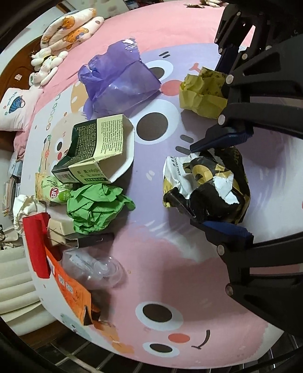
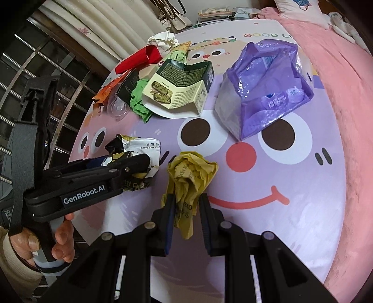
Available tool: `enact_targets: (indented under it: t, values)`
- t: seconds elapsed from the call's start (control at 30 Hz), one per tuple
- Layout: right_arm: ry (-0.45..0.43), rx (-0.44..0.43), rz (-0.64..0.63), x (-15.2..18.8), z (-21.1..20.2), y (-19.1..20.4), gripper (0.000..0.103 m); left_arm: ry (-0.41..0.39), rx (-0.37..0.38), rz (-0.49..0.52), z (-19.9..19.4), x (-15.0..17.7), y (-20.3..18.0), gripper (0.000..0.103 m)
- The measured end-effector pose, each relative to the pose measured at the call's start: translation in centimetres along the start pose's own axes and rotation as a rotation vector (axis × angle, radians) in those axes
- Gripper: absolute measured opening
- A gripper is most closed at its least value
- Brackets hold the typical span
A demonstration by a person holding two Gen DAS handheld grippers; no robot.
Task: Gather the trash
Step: 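Lower both wrappers over the blue bin and open both tools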
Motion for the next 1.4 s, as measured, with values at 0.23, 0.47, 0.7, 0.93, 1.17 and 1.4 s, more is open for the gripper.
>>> enact_targets:
  t: [0.23,0.47,0.7,0.93,1.17,1.4]
  values:
    - [-0.040,-0.005,-0.003,0.8,-1.9,2.4,0.020,-0.042,0.020,0.018,-4.5,1.7,1.2,0.052]
    - [-0.097,0.008,-0.002,3.6,-4.8,6.3,0.020,-0.113,0.064,0.098,-11.0,4.7,2.4,0.052]
    - [-0.131,0.051,0.068,9.7,-6.5,10.2,0.020,-0.129,0.108,0.223,-15.8,11.1,3.8,0.052]
    - [-0.104,0.095,0.141,18.2,-4.8,14.0,0.020,-0.097,0.130,0.310,-15.9,19.4,6.1,0.052]
    - [0.012,0.113,0.203,26.4,-1.2,15.5,0.020,-0.039,0.118,0.353,-14.1,26.4,7.9,0.053]
    - [0.114,0.127,0.290,32.5,4.5,13.7,0.020,0.065,0.146,0.337,-8.4,32.0,8.7,0.053]
Point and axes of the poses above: each gripper's, at about its wrist camera, not at the fingertips, and z roughly the way its jaws point, y to its left, x to its underside, the point moved 5 cm from there along z, roughly the way its jaws point, and after that the axes turned 6 degrees about x, right-handed, at the moved point
